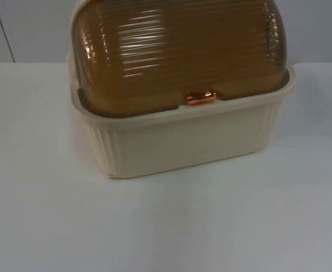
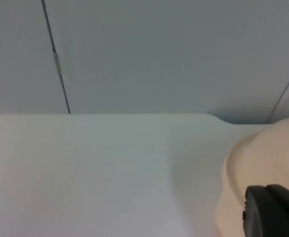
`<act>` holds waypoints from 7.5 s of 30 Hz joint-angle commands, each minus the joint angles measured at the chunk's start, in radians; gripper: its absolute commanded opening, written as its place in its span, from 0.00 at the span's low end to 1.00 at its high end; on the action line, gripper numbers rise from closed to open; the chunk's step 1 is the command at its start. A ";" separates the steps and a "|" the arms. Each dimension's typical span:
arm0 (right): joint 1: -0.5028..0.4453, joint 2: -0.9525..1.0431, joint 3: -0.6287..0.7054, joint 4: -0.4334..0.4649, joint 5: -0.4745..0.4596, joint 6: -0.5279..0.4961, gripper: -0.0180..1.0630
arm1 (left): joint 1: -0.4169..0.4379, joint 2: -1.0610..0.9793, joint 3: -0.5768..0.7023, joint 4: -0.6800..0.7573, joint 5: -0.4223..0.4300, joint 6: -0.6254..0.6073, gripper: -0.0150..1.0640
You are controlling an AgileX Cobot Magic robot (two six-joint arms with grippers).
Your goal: Open the box lid with the left hand, place the block into the box with the right hand, then close the box lid with the left hand.
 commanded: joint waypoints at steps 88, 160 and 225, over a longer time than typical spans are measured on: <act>0.116 -1.051 0.196 -0.213 0.131 -0.042 0.99 | 0.001 -1.075 0.028 0.168 0.208 0.089 0.96; 0.119 -1.242 0.648 -0.058 0.615 0.044 0.99 | 0.000 -1.344 0.556 0.352 0.761 -0.208 0.96; 0.119 -1.242 0.648 -0.055 0.613 0.094 0.99 | 0.000 -1.344 0.572 0.363 0.737 -0.346 0.96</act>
